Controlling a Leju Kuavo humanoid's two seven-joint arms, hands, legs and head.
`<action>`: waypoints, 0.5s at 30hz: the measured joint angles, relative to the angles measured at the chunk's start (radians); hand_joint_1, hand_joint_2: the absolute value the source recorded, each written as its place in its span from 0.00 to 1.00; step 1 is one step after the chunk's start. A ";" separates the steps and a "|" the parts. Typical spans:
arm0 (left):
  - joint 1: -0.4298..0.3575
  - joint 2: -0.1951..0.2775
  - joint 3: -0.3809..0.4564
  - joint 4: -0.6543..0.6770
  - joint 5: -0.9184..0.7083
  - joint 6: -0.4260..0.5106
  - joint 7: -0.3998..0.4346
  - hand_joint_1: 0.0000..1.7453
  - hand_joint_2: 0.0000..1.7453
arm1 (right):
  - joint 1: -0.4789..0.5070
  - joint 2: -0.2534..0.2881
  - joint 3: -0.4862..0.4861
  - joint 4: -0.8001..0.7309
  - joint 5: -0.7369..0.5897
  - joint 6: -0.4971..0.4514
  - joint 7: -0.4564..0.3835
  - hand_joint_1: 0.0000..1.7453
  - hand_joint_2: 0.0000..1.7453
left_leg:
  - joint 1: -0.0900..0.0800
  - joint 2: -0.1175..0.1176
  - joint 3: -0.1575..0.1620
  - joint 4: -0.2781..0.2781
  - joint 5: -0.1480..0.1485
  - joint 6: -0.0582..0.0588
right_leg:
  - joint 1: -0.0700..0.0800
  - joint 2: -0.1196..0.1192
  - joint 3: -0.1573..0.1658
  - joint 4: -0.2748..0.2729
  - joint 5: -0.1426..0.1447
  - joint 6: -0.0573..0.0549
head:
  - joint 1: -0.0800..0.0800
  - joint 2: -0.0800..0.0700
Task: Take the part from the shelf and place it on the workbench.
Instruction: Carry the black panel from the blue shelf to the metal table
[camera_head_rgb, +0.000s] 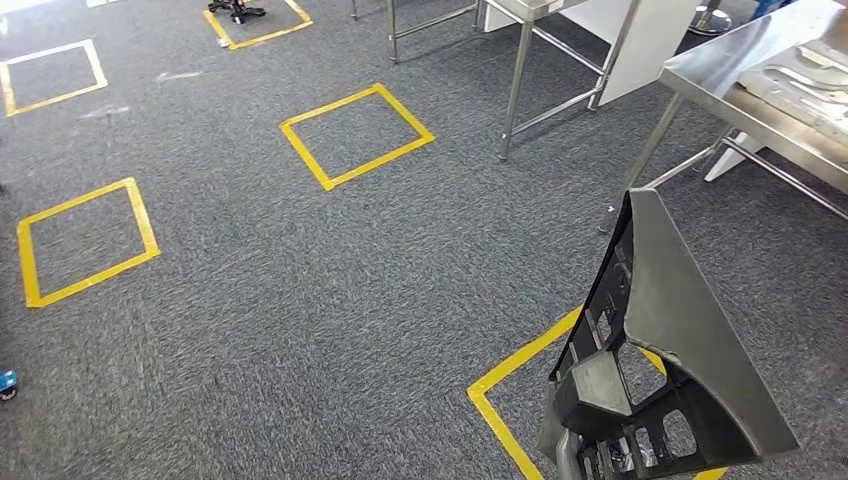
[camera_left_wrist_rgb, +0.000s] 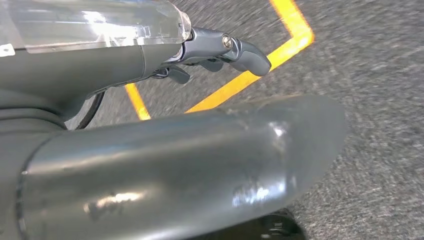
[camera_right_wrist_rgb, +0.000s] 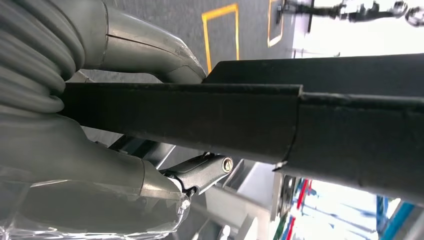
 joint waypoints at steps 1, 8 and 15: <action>0.001 0.001 0.000 0.000 0.000 0.000 0.001 0.00 0.00 | -0.001 0.000 0.000 0.000 0.000 0.000 0.000 1.00 1.00 | 0.000 -0.024 0.020 -0.054 0.021 0.003 | -0.001 0.014 -0.003 0.005 -0.001 0.004 | 0.000 0.000; -0.002 0.002 0.000 0.000 0.000 0.000 0.002 0.00 0.00 | 0.001 0.000 0.000 0.000 0.003 -0.001 0.000 1.00 1.00 | 0.004 0.020 0.045 -0.125 0.040 0.038 | -0.004 -0.027 -0.061 0.089 -0.049 0.042 | 0.008 0.000; 0.002 0.003 0.000 0.000 -0.001 0.000 -0.001 0.00 0.00 | -0.003 -0.001 0.000 0.003 0.007 0.003 0.000 1.00 1.00 | -0.001 0.122 0.058 -0.125 0.026 0.032 | -0.011 -0.135 -0.061 0.108 -0.033 0.052 | 0.013 0.000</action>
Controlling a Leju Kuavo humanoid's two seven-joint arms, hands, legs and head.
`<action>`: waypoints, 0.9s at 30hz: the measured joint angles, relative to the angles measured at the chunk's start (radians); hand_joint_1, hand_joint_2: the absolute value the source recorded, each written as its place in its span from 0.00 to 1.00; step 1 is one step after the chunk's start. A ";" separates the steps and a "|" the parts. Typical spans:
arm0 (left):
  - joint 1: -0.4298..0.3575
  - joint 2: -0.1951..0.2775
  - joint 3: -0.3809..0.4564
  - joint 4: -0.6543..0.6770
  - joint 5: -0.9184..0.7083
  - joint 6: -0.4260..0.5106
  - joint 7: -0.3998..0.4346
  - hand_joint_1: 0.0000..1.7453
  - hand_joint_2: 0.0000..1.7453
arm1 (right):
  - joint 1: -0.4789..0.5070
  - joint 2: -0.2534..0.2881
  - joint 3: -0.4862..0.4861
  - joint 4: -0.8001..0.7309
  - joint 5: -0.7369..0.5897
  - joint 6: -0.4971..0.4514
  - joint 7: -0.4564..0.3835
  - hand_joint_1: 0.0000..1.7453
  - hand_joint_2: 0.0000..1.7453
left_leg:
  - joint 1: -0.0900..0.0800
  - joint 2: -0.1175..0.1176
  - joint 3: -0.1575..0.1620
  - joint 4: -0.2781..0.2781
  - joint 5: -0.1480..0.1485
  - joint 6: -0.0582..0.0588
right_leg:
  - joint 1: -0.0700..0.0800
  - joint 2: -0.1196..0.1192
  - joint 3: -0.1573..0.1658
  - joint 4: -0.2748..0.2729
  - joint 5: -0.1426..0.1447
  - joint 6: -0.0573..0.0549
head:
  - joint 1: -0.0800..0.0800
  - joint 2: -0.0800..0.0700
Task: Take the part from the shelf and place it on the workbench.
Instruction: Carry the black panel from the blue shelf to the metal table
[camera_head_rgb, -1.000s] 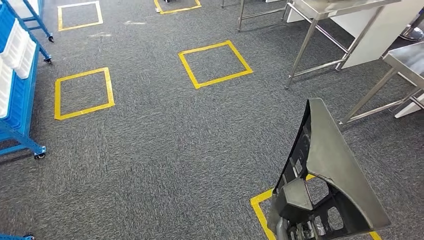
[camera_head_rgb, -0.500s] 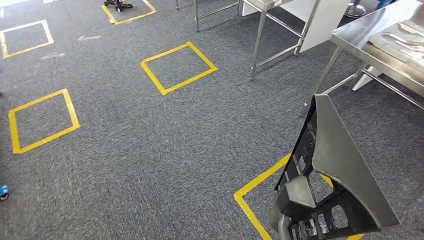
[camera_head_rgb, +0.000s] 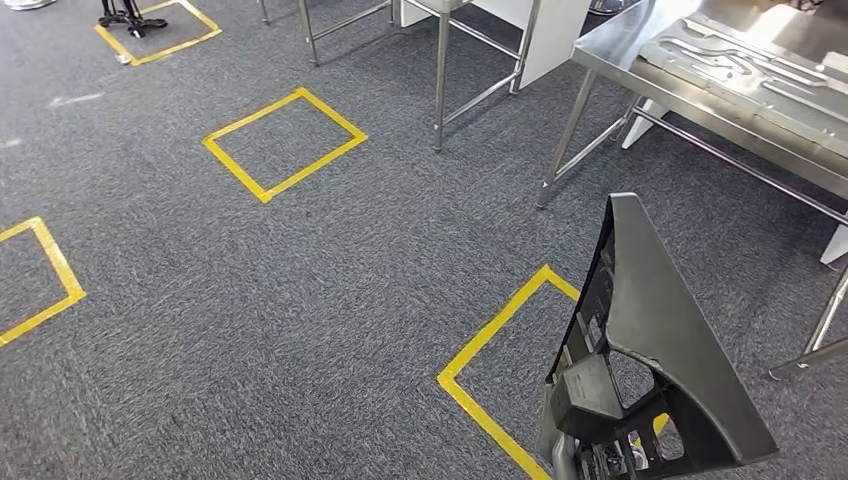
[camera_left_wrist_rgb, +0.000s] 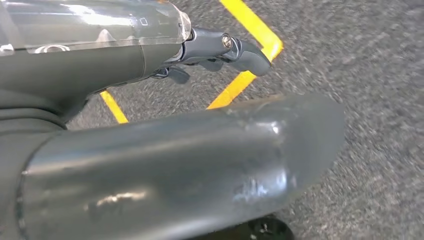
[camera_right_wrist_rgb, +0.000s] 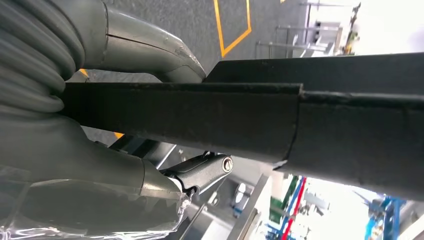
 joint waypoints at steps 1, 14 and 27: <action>0.000 0.000 0.000 0.000 0.000 0.000 -0.002 0.00 0.00 | -0.001 0.000 0.000 0.000 0.001 0.000 0.000 1.00 1.00 | -0.002 0.010 0.004 0.001 -0.004 -0.005 | 0.004 -0.024 0.033 -0.060 0.020 -0.005 | 0.000 0.000; 0.001 0.001 0.001 0.000 -0.003 -0.004 -0.014 0.00 0.00 | -0.004 0.001 0.003 0.001 0.006 0.013 0.000 1.00 1.00 | 0.005 -0.082 -0.094 0.223 -0.084 -0.046 | 0.006 0.110 0.067 -0.120 0.036 -0.049 | -0.011 0.000; 0.002 0.003 0.002 0.000 -0.002 -0.014 -0.015 0.00 0.00 | -0.002 0.000 0.008 0.001 0.023 0.004 0.001 1.00 1.00 | 0.006 -0.044 -0.013 0.005 0.003 0.005 | 0.001 0.049 -0.088 0.164 -0.091 0.009 | 0.004 0.000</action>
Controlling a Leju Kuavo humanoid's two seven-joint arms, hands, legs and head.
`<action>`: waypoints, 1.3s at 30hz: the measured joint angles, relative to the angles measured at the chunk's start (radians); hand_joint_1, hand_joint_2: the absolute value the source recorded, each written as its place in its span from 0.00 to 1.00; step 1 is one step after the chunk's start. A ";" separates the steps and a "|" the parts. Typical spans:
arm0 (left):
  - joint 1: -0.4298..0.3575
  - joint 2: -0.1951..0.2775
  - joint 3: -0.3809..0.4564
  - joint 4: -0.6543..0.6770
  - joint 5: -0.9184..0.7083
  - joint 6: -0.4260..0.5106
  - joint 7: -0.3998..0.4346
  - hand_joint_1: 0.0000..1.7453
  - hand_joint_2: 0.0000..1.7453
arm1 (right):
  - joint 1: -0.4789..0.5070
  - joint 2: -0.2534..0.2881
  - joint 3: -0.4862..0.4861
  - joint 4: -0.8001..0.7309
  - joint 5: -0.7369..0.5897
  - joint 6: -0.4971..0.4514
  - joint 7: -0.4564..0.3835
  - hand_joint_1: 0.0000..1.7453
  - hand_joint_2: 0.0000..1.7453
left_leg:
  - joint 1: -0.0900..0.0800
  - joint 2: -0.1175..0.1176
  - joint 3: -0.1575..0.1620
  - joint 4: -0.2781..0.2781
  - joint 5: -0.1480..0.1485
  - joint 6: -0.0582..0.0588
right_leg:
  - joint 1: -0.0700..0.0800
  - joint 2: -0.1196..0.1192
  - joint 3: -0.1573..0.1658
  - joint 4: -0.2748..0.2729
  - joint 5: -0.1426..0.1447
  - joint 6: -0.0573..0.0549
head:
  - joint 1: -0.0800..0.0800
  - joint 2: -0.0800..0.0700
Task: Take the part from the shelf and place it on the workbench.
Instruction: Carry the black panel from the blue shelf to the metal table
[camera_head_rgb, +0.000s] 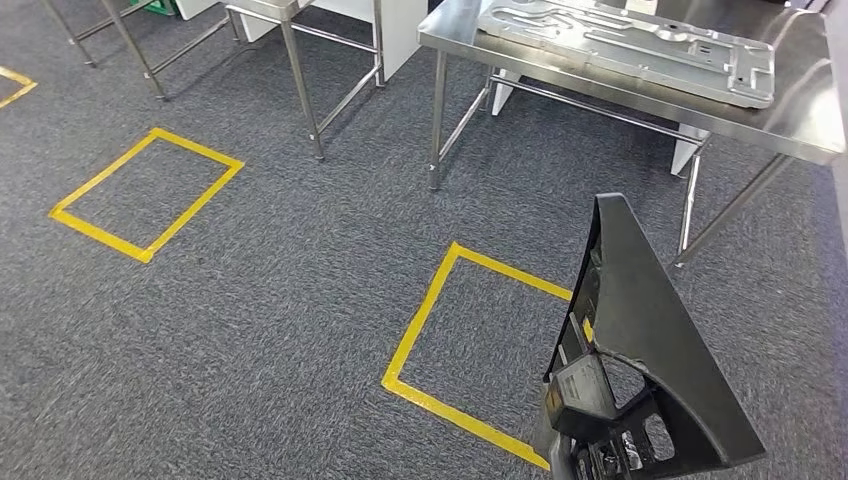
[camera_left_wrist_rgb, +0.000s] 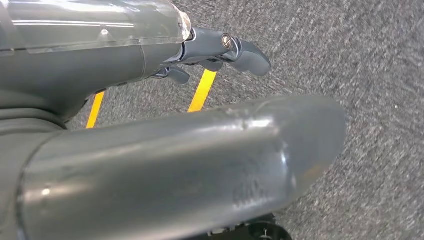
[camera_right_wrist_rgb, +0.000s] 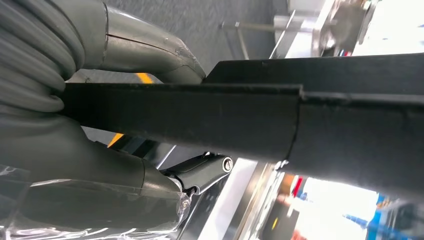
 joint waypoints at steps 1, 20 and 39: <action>0.000 0.000 0.000 0.000 0.001 -0.001 -0.002 0.00 0.00 | 0.001 0.000 0.000 0.000 0.000 0.000 0.000 1.00 1.00 | 0.000 0.014 0.002 0.000 -0.002 -0.001 | -0.001 -0.004 0.002 -0.005 0.014 0.001 | 0.000 0.000; -0.002 -0.003 0.010 0.000 0.001 -0.009 0.000 0.00 0.00 | -0.003 0.001 0.015 0.012 0.063 -0.053 0.024 1.00 1.00 | -0.004 -0.047 -0.032 0.074 -0.017 -0.032 | 0.009 0.069 0.159 -0.273 0.113 -0.051 | -0.011 0.000; 0.000 -0.006 0.023 0.000 -0.011 -0.021 -0.006 0.00 0.00 | 0.000 -0.003 0.049 0.031 0.106 -0.106 0.042 1.00 1.00 | -0.007 -0.013 0.077 0.008 -0.063 -0.032 | 0.002 -0.020 0.106 -0.248 0.121 -0.031 | 0.002 0.000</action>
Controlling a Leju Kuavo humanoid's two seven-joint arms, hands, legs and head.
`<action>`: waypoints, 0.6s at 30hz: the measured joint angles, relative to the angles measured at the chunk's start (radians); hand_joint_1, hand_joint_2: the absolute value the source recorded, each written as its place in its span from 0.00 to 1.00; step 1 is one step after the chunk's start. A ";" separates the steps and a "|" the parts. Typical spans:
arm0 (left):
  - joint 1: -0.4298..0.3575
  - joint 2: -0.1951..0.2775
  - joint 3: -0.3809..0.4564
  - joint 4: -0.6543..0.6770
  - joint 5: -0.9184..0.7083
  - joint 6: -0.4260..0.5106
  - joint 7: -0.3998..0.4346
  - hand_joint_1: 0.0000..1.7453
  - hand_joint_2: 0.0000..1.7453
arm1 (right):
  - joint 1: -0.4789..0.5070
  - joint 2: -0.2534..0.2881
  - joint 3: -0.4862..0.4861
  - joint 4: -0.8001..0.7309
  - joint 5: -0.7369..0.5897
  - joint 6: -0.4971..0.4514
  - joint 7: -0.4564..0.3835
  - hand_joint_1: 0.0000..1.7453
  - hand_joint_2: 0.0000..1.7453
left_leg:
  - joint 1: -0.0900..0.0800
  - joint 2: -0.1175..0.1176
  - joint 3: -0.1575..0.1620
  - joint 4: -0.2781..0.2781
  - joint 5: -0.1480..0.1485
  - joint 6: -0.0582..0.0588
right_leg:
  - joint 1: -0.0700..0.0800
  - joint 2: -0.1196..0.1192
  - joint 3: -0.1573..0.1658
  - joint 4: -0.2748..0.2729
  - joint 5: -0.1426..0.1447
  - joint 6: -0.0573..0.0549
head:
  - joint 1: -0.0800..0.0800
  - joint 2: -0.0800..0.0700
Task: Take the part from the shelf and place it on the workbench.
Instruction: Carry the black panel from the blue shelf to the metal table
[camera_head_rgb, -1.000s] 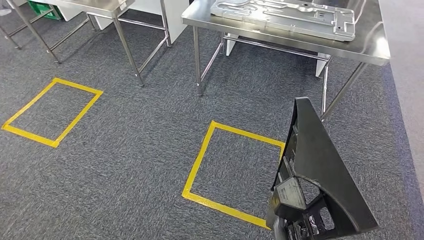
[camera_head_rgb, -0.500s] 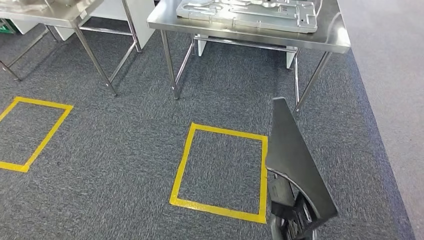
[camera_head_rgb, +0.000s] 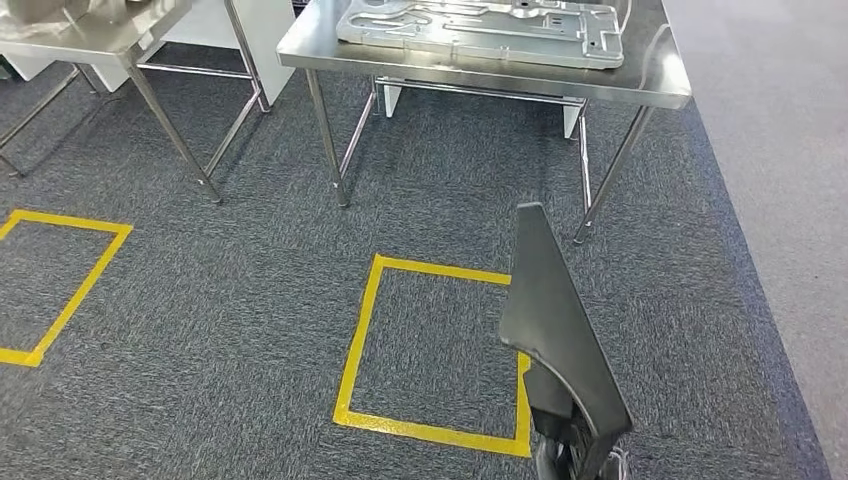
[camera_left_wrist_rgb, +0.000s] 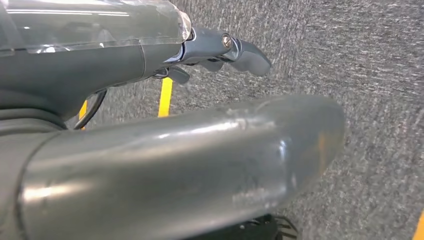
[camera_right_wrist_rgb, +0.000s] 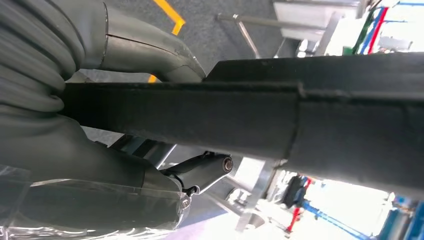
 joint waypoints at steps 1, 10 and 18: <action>0.000 0.000 0.000 0.000 -0.001 0.000 0.001 0.00 0.00 | 0.001 -0.001 0.004 0.001 0.000 -0.007 0.003 1.00 1.00 | 0.001 -0.002 0.005 0.012 -0.005 -0.004 | -0.002 0.003 0.010 -0.004 0.002 -0.008 | 0.000 0.000; 0.007 0.001 0.002 0.000 -0.008 -0.001 0.006 0.00 0.00 | 0.000 -0.007 0.030 0.002 -0.001 -0.027 0.019 1.00 1.00 | 0.001 -0.016 -0.171 0.168 -0.006 -0.002 | 0.007 0.029 0.089 -0.010 -0.056 -0.030 | -0.012 0.000; 0.006 0.002 0.003 0.000 -0.009 -0.001 0.006 0.00 0.00 | -0.001 -0.014 0.037 0.004 -0.001 -0.028 0.021 1.00 1.00 | -0.003 -0.022 -0.114 0.026 0.067 0.042 | 0.009 0.026 0.090 0.066 -0.095 0.013 | -0.010 0.000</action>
